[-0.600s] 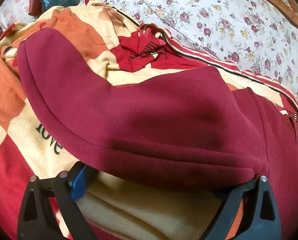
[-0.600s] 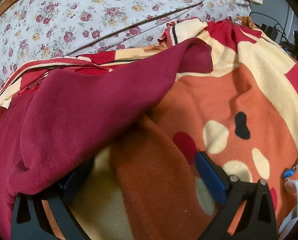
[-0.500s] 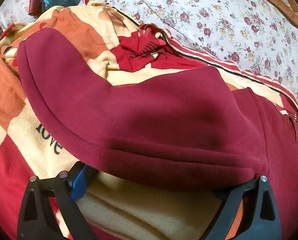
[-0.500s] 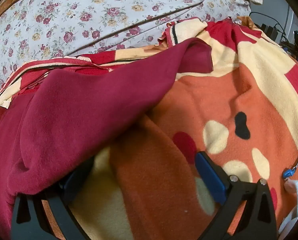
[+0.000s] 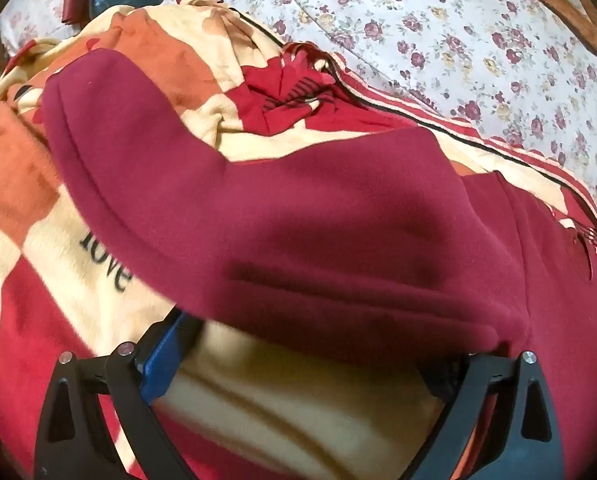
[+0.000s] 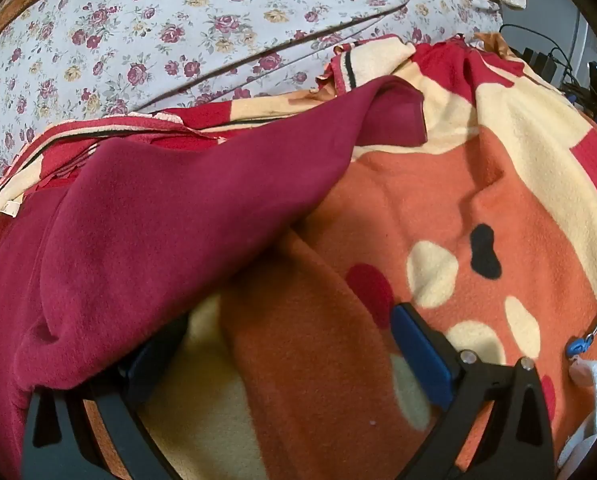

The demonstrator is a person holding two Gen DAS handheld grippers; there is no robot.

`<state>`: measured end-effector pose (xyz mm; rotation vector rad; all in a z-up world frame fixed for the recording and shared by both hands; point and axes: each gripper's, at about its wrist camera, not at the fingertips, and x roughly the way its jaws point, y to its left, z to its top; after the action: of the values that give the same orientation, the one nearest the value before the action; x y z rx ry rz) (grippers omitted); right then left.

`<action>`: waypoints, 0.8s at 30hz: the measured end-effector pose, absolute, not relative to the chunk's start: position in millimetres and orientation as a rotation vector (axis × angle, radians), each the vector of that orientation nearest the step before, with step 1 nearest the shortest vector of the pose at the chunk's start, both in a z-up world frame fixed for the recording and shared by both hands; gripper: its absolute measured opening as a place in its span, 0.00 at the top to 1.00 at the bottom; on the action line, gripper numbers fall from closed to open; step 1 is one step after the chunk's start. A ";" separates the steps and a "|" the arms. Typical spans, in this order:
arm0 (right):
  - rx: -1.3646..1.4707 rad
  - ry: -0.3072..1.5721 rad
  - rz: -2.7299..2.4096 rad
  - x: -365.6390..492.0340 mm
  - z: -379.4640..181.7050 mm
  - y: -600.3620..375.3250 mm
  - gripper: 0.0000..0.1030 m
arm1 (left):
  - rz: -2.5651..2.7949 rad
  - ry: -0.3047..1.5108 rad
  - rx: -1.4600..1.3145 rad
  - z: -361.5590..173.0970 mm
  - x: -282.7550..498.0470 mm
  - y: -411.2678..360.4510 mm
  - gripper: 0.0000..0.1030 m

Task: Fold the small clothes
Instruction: 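Move both tools over the maroon shirt, fingers open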

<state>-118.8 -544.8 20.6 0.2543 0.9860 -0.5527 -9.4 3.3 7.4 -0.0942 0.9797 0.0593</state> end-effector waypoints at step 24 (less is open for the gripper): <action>0.227 0.966 -0.375 -227.3 109.0 -516.4 0.00 | -0.103 0.889 0.043 71.5 -96.7 -63.2 0.37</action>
<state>-227.3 -516.4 109.0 0.2269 0.9655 -0.3745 -96.7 -63.2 71.5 0.0435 0.8892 -0.1031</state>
